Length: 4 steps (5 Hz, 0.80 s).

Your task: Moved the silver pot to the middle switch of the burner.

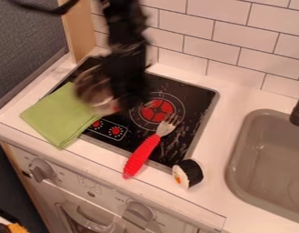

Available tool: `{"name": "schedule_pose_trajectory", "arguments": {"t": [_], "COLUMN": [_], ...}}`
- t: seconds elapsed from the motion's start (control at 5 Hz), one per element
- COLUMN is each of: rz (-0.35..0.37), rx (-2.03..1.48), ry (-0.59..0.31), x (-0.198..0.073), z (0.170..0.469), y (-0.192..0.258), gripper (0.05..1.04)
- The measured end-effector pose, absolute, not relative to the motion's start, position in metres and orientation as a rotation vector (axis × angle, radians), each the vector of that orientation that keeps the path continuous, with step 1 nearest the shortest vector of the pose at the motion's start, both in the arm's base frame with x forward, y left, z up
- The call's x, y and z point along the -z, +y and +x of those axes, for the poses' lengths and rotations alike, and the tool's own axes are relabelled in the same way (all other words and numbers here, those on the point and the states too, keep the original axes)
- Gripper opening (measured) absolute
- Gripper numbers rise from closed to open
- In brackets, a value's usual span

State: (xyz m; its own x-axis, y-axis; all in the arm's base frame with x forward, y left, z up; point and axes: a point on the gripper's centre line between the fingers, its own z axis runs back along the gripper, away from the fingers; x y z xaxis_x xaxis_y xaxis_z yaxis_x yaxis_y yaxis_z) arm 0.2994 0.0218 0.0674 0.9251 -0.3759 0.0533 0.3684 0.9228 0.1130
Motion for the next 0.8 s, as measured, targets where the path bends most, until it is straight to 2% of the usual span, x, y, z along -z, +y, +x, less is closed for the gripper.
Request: {"name": "schedule_pose_trajectory", "arguments": {"t": [0.2, 0.4, 0.6, 0.8], "rz": [0.107, 0.088, 0.058, 0.046], "rx": [0.542, 0.630, 0.636, 0.624], "ry": [-0.101, -0.100, -0.072, -0.041], "x": [-0.078, -0.070, -0.053, -0.040], "z": [0.339, 0.369, 0.380, 0.378], "y": [-0.023, -0.050, -0.056, -0.056], "gripper": [0.078, 0.078, 0.078, 0.078]}}
